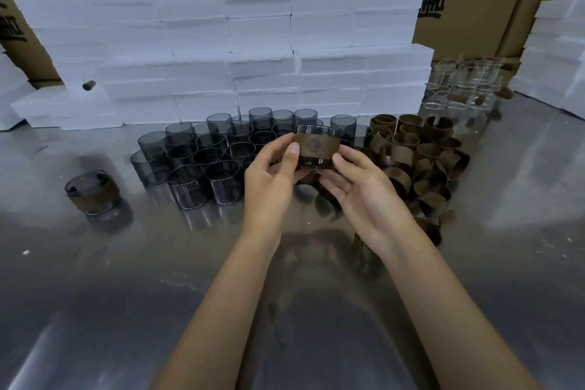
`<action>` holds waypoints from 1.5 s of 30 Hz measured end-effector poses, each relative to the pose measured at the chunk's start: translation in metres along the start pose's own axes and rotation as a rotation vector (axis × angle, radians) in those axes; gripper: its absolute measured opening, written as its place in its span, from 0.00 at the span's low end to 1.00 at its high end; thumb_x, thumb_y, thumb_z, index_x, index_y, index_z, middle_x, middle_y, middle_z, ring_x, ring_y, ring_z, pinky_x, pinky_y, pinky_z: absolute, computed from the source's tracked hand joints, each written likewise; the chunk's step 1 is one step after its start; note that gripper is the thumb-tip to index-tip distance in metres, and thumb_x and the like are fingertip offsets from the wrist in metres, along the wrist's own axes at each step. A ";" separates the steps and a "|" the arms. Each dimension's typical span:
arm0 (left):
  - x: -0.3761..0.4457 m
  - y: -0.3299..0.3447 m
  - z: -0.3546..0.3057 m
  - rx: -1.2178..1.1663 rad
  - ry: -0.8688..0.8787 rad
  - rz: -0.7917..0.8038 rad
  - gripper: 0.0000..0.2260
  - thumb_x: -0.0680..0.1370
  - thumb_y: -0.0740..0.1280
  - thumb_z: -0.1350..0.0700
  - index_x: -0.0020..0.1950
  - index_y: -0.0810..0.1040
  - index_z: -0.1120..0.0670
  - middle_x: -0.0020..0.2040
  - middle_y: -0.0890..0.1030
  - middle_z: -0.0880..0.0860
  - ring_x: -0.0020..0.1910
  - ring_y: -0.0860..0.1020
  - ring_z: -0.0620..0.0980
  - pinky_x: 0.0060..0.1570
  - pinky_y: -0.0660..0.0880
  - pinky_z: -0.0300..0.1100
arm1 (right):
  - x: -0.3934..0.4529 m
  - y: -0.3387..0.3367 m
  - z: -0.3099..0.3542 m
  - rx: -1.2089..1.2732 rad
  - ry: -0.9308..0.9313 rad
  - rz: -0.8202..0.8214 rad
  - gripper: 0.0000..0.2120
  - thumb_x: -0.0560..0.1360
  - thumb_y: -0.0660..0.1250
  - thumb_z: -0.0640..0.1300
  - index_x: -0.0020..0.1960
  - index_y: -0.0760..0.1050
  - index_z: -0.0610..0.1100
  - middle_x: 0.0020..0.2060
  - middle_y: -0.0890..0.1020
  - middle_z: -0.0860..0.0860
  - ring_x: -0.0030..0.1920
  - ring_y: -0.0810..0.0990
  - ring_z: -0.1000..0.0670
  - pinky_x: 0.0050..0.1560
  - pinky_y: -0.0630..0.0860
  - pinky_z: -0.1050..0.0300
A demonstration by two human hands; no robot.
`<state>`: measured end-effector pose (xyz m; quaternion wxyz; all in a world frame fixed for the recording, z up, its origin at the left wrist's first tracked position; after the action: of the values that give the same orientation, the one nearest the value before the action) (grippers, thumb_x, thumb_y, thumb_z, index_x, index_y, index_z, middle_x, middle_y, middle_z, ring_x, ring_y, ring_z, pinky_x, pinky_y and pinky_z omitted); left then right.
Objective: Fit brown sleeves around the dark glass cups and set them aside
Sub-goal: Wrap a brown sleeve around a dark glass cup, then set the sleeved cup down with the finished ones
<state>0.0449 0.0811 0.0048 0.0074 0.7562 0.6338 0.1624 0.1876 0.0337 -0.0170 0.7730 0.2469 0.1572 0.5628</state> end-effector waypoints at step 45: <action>0.032 -0.280 -0.015 1.131 -0.226 -0.624 0.33 0.83 0.67 0.50 0.84 0.54 0.48 0.72 0.66 0.71 0.69 0.69 0.73 0.70 0.67 0.63 | -0.001 -0.007 -0.021 -0.451 0.055 -0.113 0.06 0.77 0.70 0.45 0.51 0.84 0.46 0.53 0.85 0.50 0.58 0.81 0.52 0.65 0.77 0.50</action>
<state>-0.2221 0.1640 -0.0344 -0.2781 0.4366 0.8064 -0.2861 0.1820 0.0356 -0.0388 0.8343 0.0435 0.0622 0.5461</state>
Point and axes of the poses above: each hand's wrist, its own x-axis towards the middle knuckle, its own y-axis out of the palm, z = x × y, the point moved 9 cm from there along x, towards the middle knuckle
